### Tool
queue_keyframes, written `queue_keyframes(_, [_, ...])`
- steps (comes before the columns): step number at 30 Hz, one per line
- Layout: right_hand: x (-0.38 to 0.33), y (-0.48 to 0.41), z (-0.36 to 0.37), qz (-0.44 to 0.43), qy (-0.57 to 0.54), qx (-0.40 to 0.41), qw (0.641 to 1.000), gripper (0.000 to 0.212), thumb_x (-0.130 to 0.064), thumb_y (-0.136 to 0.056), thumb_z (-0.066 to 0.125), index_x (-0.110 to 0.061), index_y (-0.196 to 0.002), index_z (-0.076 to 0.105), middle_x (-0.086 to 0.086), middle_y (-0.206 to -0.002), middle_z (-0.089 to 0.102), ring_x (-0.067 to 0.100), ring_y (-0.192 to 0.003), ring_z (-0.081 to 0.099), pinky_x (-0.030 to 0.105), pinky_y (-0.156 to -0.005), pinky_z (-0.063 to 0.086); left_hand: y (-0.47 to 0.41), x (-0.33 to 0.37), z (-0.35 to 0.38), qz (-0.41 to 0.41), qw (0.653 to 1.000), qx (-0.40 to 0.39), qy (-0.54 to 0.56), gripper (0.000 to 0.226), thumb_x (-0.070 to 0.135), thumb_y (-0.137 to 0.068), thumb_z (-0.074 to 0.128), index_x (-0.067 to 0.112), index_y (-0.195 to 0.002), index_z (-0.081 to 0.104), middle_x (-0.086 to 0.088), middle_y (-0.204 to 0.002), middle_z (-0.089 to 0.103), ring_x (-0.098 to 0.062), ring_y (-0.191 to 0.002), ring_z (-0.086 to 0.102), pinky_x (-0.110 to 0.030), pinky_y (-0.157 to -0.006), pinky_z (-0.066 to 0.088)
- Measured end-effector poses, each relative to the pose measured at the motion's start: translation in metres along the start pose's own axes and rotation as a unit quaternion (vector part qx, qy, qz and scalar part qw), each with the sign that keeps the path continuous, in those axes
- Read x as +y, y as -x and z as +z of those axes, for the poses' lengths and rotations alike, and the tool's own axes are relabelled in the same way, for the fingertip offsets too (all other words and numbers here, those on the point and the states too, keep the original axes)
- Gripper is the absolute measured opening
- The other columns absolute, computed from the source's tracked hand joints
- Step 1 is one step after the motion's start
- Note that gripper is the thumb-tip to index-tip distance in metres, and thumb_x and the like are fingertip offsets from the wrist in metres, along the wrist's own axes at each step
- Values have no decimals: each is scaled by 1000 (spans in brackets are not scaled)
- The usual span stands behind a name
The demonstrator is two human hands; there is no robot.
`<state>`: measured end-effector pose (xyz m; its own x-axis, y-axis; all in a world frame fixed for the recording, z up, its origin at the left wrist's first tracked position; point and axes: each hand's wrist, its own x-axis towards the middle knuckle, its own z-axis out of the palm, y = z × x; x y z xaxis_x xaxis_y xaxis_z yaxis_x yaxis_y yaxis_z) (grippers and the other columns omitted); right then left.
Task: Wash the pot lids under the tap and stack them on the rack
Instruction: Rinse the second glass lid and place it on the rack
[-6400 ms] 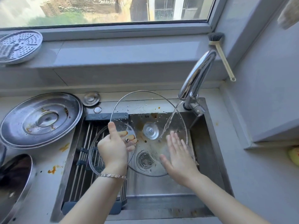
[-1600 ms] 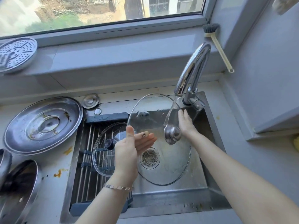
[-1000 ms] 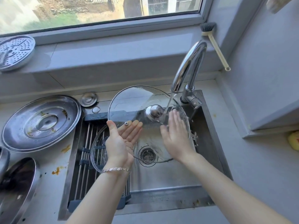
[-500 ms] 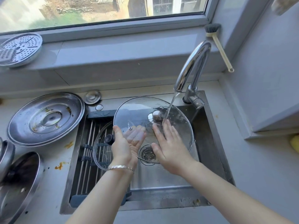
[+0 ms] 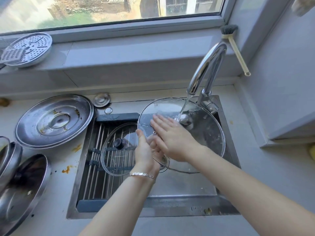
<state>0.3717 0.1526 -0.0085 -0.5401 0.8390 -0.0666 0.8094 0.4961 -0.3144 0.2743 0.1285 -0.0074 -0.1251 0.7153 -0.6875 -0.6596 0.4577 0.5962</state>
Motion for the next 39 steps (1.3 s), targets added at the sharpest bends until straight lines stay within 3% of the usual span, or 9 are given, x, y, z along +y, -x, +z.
queue_keyframes(2, [1, -9, -2, 12, -9, -11, 1000, 65, -43, -93, 6, -10, -149, 10, 6, -158, 3, 14, -146, -2, 27, -114, -9, -2, 1, 6, 3, 1000, -12, -13, 59, 54, -95, 29, 7, -80, 61, -4, -61, 71, -12, -55, 67, -22, -53, 55])
queue_keyframes(6, [-11, 30, 16, -114, -19, 28, 993, 58, -34, -94, 22, -3, -143, 30, 14, -151, 28, 25, -141, 24, 34, -116, 7, -12, 12, 5, -17, 1000, -17, -6, 60, 57, -93, 31, 5, -84, 58, -10, -72, 70, -19, -65, 69, -29, -62, 57])
queue_keyframes(9, [2, 51, 24, -160, -3, 24, 987, 54, -36, -100, 14, -7, -143, 26, 8, -151, 25, 18, -141, 20, 34, -115, 12, -13, 13, -2, -25, 999, -9, -32, 63, 56, -93, 31, -1, -92, 55, -16, -79, 70, -21, -61, 70, -26, -55, 58])
queue_keyframes(14, [11, 15, 8, -6, -52, -11, 999, 72, -49, -88, -3, -11, -149, 9, 0, -155, -5, 8, -141, -9, 25, -116, -8, -5, -1, -4, -7, 997, 2, -82, 62, 55, -93, 32, 1, -93, 63, -19, -90, 70, -22, -71, 69, -28, -57, 59])
queue_keyframes(22, [-18, -27, 7, 50, -72, -25, 996, 53, -32, -100, 20, -16, -150, 8, -2, -159, 1, 12, -145, -5, 31, -115, -8, -8, 9, -4, 53, 995, 42, -78, 47, 49, -95, 35, 11, -83, 59, 2, -67, 70, -7, -56, 67, -19, -48, 53])
queue_keyframes(27, [-24, -17, 15, -54, -66, 5, 996, 68, -42, -88, 1, -17, -149, 14, -3, -157, 9, 11, -145, 1, 24, -113, -10, -7, 13, -7, 60, 997, 17, -37, 31, 41, -97, 37, 22, -90, 61, 7, -89, 67, -4, -80, 65, -21, -75, 49])
queue_keyframes(31, [-15, 5, 27, -83, -80, 7, 993, 70, -44, -89, 4, -11, -148, 20, 4, -156, 17, 10, -142, 3, 24, -114, -8, -6, 5, -10, 19, 1000, -2, -16, 43, 46, -97, 34, 13, -95, 61, -4, -99, 69, -14, -88, 64, -28, -82, 49])
queue_keyframes(36, [9, 62, 57, -188, -69, 33, 979, 47, -32, -101, 17, -16, -143, 30, -1, -150, 28, 18, -141, 21, 36, -116, 13, -14, 14, -22, -24, 999, 31, -15, 66, 56, -93, 31, -5, -89, 54, -18, -76, 69, -25, -65, 70, -33, -57, 58])
queue_keyframes(39, [36, 85, 58, -123, -152, 73, 978, 42, -30, -101, 27, -12, -134, 48, -1, -144, 42, 10, -138, 29, 30, -115, 21, -14, 20, -26, 0, 999, 33, -36, 63, 55, -93, 33, -4, -87, 55, -15, -68, 72, -24, -59, 71, -28, -51, 58])
